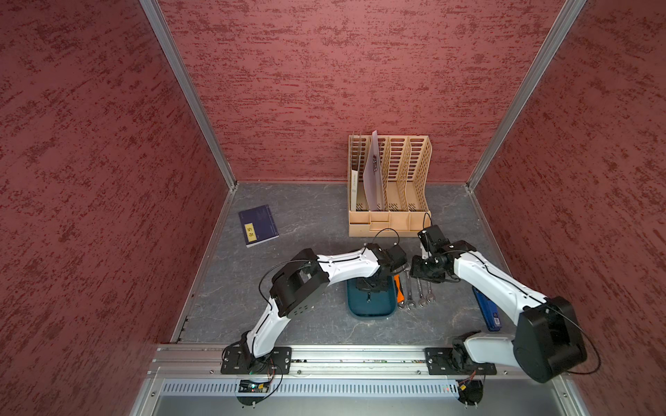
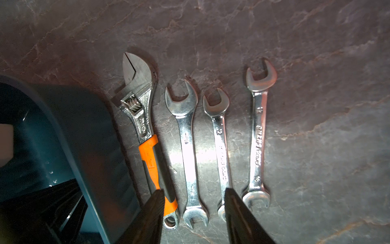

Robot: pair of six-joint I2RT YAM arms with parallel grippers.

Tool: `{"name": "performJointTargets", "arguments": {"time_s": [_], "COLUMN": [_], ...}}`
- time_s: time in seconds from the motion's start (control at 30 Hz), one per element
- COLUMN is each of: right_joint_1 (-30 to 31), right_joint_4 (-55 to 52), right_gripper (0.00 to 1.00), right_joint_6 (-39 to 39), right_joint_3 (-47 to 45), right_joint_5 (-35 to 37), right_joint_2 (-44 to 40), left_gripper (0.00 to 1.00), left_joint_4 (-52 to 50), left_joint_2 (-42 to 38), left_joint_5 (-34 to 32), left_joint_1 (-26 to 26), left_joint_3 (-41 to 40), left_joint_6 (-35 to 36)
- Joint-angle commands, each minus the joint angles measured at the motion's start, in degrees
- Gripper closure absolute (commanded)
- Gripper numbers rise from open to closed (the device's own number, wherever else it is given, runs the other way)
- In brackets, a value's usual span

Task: Take out the wrench from the storage box
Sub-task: Pick up the wrench from the storage box.

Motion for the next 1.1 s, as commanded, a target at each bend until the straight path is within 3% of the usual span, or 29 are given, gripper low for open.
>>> {"name": "performJointTargets", "arguments": {"time_s": [0.0, 0.2, 0.47, 1.07], "right_joint_1": [-0.3, -0.3, -0.3, -0.2], "right_joint_4": [0.5, 0.5, 0.8, -0.3], "right_gripper": [0.49, 0.49, 0.49, 0.49], "right_joint_6": [-0.7, -0.6, -0.4, -0.3], "right_joint_3": [0.9, 1.2, 0.7, 1.0], "right_joint_5": [-0.4, -0.5, -0.6, -0.4], "right_joint_2": [0.0, 0.1, 0.3, -1.0], "left_gripper": [0.79, 0.76, 0.86, 0.89], "left_joint_4": [-0.9, 0.4, 1.7, -2.7], "left_joint_2": [2.6, 4.3, 4.9, -7.1], "left_joint_5": [-1.6, -0.4, 0.2, -2.2], "left_joint_1": [0.3, 0.4, 0.5, 3.2], "left_joint_3": [0.8, 0.2, -1.3, 1.7], "left_joint_6": [1.5, 1.3, 1.4, 6.3]}}
